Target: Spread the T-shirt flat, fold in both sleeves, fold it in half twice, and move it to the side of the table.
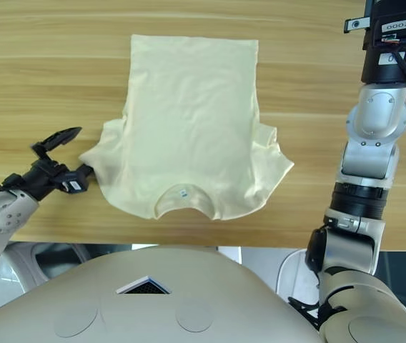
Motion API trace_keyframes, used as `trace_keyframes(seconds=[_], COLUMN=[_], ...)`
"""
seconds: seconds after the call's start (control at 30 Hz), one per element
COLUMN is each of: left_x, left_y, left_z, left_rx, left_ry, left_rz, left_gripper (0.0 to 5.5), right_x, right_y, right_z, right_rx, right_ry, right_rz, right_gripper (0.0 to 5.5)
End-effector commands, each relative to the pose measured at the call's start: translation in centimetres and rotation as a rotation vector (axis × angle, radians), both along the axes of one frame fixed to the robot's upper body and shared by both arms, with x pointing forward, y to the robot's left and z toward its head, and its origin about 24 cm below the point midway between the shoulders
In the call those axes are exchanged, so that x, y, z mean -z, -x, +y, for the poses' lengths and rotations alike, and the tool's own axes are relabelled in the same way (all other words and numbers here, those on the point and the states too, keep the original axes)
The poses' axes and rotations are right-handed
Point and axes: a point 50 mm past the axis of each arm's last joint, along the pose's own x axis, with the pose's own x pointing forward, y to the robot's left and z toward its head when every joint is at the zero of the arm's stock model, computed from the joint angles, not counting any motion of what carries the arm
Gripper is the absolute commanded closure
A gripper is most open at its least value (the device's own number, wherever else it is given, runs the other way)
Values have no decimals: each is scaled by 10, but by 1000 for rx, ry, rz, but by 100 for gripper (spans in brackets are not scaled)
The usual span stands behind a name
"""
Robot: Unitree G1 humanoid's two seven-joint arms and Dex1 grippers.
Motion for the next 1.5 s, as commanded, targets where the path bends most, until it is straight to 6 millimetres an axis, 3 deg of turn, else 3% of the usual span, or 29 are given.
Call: trace_keyframes(seconds=[0.03, 0.53, 0.93, 1.5], left_x=[31, 39, 38, 44], left_y=[20, 17, 21, 13], left_z=[1, 13, 8, -14], left_rx=[11, -79, -75, -103], left_ry=[-73, -136, -120, 72], left_rz=[183, 200, 201, 108], left_gripper=[171, 421, 543, 549], right_x=[1, 9, 11, 14], right_y=[1, 2, 1, 3], right_z=[-3, -10, -10, -20], right_rx=[15, 40, 40, 58], right_ry=[2, 23, 29, 49], right_rz=[1, 38, 42, 65], right_gripper=[351, 351, 351, 351])
